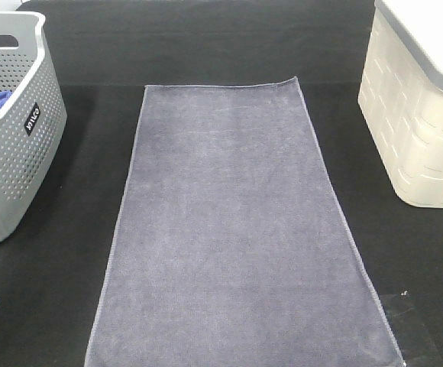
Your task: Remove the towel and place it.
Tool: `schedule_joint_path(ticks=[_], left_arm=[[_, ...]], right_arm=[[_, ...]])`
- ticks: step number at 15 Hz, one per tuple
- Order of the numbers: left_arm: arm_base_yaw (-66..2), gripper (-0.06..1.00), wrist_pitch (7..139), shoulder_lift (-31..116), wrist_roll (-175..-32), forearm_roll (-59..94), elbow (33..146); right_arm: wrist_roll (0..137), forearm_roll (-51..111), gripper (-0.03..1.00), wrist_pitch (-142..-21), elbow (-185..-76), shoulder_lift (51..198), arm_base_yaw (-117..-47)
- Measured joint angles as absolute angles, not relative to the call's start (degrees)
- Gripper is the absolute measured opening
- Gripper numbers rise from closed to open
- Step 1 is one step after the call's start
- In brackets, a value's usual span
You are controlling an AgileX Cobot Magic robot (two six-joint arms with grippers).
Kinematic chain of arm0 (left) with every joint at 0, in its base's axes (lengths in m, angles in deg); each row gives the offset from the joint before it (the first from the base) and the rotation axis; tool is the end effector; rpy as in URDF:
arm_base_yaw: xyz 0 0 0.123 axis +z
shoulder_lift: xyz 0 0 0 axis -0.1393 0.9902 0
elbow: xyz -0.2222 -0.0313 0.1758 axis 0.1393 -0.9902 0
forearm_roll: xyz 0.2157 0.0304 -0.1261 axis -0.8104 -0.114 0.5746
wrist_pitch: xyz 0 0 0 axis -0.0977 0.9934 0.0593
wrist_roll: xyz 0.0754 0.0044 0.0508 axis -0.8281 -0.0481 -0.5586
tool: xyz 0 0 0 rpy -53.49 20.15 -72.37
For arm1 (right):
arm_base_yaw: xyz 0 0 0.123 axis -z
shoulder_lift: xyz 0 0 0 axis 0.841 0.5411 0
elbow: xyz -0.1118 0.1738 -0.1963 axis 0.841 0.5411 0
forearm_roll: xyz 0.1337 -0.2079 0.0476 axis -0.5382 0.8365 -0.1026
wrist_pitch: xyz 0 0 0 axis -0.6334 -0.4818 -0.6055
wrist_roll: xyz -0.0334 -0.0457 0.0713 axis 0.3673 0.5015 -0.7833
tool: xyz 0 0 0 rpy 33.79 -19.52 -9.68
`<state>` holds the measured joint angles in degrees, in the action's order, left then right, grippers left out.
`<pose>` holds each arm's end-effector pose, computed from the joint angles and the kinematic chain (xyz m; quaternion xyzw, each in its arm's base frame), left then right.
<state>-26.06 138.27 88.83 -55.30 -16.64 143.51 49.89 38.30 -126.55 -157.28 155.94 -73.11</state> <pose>0.4441 -0.1129 0.3918 0.0326 0.9222 0.0786 0.3773 0.4012 0.1129 0.3733 -0.1645 0.9155 0.0303 0.3660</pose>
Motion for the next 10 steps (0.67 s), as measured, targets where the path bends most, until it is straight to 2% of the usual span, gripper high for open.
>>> schedule_joint_path(ticks=[4, 10], left_arm=[[-26.06, 0.51, 138.5, 81.49, -57.48, -13.43, 137.72], [-26.29, 0.51, 138.61, 58.81, -57.48, -10.4, 107.87]], right_arm=[[49.78, 36.98, 0.71, -139.79, -157.28, 152.96, -73.11], [47.83, 37.5, 0.71, -141.8, -152.35, 148.95, -73.11]])
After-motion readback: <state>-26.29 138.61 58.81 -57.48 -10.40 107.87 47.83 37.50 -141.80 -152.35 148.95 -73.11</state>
